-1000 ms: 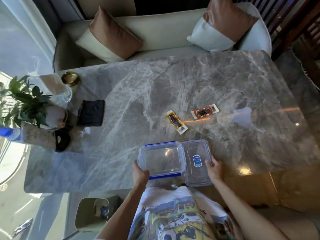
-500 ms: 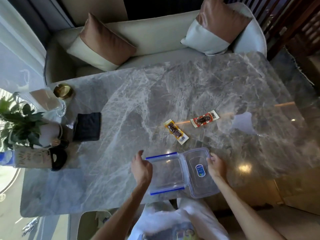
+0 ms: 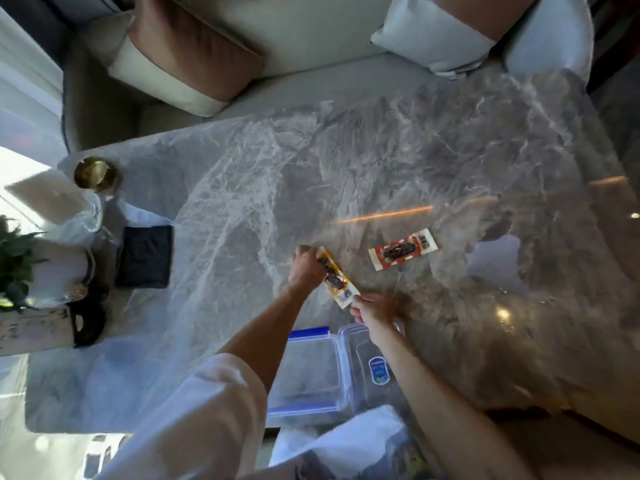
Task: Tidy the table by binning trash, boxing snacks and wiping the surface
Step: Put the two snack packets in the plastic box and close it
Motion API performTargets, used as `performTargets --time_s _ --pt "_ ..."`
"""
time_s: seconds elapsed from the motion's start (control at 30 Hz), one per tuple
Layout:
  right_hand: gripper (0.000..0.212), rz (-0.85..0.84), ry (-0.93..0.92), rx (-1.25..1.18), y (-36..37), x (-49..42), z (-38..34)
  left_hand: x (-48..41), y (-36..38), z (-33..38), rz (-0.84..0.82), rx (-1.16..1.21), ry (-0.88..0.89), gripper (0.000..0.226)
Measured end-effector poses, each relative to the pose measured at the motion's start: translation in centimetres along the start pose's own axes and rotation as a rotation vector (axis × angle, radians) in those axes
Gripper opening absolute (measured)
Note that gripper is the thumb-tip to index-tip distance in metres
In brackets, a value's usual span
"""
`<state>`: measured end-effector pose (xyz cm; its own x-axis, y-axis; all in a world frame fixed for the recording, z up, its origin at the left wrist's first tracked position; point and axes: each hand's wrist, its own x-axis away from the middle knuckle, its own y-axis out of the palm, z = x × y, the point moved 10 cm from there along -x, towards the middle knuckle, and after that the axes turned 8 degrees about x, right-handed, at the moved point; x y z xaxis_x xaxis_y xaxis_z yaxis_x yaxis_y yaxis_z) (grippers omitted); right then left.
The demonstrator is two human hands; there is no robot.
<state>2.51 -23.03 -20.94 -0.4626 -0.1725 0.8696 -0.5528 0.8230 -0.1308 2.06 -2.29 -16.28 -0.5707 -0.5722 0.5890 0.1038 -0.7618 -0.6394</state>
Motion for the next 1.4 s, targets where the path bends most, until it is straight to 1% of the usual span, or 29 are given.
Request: performTargets --time_s 0.07,0.1,0.13,0.2,0.23,0.3,0.33,0.37,0.4,0.43,0.47,0.53,0.57,0.6,0.63,0.67,0.7,0.77,0.83,0.93,0.97,1.03,1.13,1.2,1.27,1.3,1.33,1.4 --pt "0.024 -0.042 -0.035 -0.004 0.3 0.2 -1.0 -0.3 0.2 0.1 0.026 -0.063 0.005 0.031" --pt "0.021 -0.027 -0.067 -0.001 0.0 0.1 -1.7 -0.6 -0.1 0.0 0.054 -0.036 -0.008 0.033" --pt "0.017 0.014 -0.108 0.049 -0.8 0.2 -2.5 -0.9 -0.4 -0.2 0.086 0.029 -0.029 0.035" --pt "0.005 0.076 -0.225 0.186 -2.3 0.1 -4.2 -1.3 -0.9 -1.2 0.123 0.249 -0.133 0.041" --pt "0.004 0.076 -0.282 0.249 -2.9 0.4 -5.5 -1.1 -0.6 -1.6 0.108 0.377 -0.199 0.043" --pt "0.013 0.051 -0.391 0.348 -4.3 0.6 -8.1 -0.1 0.3 -0.8 0.046 0.543 -0.266 0.042" --pt "0.016 0.021 -0.414 0.38 -5.0 0.6 -9.3 0.2 0.9 -0.2 0.03 0.549 -0.28 0.04" --pt "0.016 -0.018 -0.421 0.391 -5.7 0.2 -10.2 0.4 1.1 0.3 0.05 0.506 -0.283 0.04" --pt "0.014 -0.056 -0.418 0.381 -6.5 -0.3 -11.2 0.7 1.2 1.3 0.072 0.455 -0.269 0.044" --pt "0.011 -0.086 -0.396 0.345 -7.6 -0.9 -11.9 1.0 1.4 2.2 0.08 0.451 -0.257 0.048" --pt "0.012 -0.121 -0.359 0.295 -8.6 -1.6 -12.6 1.4 2.2 3.3 0.047 0.509 -0.26 0.045" --pt "0.019 -0.135 -0.334 0.299 -10.8 -2.5 -14.2 2.4 4.4 5.5 -0.092 0.717 -0.309 0.021" --pt "0.02 -0.096 -0.35 0.345 -12.0 -3.0 -15.2 2.8 5.7 6.5 -0.156 0.807 -0.328 0.015" --pt "0.02 -0.039 -0.372 0.403 -13.2 -3.7 -15.9 2.9 6.8 7.3 -0.168 0.858 -0.33 0.013" --pt "0.021 0.036 -0.397 0.453 -14.3 -4.4 -16.5 2.7 7.4 8.0 -0.13 0.875 -0.319 0.014" --pt "0.021 0.121 -0.422 0.513 -15.5 -4.7 -17.2 2.5 7.8 8.4 -0.047 0.853 -0.3 0.016" --pt "0.021 0.201 -0.453 0.576 -16.2 -4.9 -17.7 2.1 8.0 8.4 0.045 0.779 -0.29 0.017" --pt "0.021 0.29 -0.475 0.649 -16.9 -5.2 -17.8 2.4 8.5 8.8 0.158 0.595 -0.31 0.022" --pt "0.019 0.317 -0.483 0.67 -16.7 -5.2 -17.4 3.0 8.9 9.2 0.209 0.488 -0.328 0.027" --pt "0.019 0.343 -0.487 0.711 -16.0 -5.3 -16.3 3.5 9.4 8.6 0.244 0.436 -0.386 0.035" --pt "0.02 0.349 -0.477 0.704 -15.9 -5.2 -15.9 3.5 9.5 8.3 0.246 0.435 -0.401 0.037" --pt "0.021 0.329 -0.428 0.63 -15.9 -5.3 -15.0 3.6 9.7 7.5 0.24 0.529 -0.428 0.038" --pt "0.024 0.261 -0.386 0.501 -15.4 -5.2 -13.9 3.7 9.3 6.7 0.234 0.711 -0.372 0.036" --pt "0.029 0.225 -0.408 0.457 -14.7 -4.5 -13.6 3.7 7.8 6.4 0.245 0.725 -0.246 0.044" --pt "0.036 0.2 -0.53 0.44 -13.4 -3.0 -13.8 4.0 5.5 6.5 0.265 0.625 -0.066 0.056" --pt "0.037 0.199 -0.622 0.449 -12.6 -2.2 -14.0 4.3 4.4 6.6 0.272 0.555 0.025 0.056" --pt "0.033 0.208 -0.729 0.471 -11.7 -1.2 -14.2 4.6 3.5 6.5 0.284 0.481 0.101 0.049" --pt "0.021 0.259 -0.917 0.513 -10.2 0.5 -14.0 5.2 2.0 5.8 0.337 0.345 0.207 0.024"
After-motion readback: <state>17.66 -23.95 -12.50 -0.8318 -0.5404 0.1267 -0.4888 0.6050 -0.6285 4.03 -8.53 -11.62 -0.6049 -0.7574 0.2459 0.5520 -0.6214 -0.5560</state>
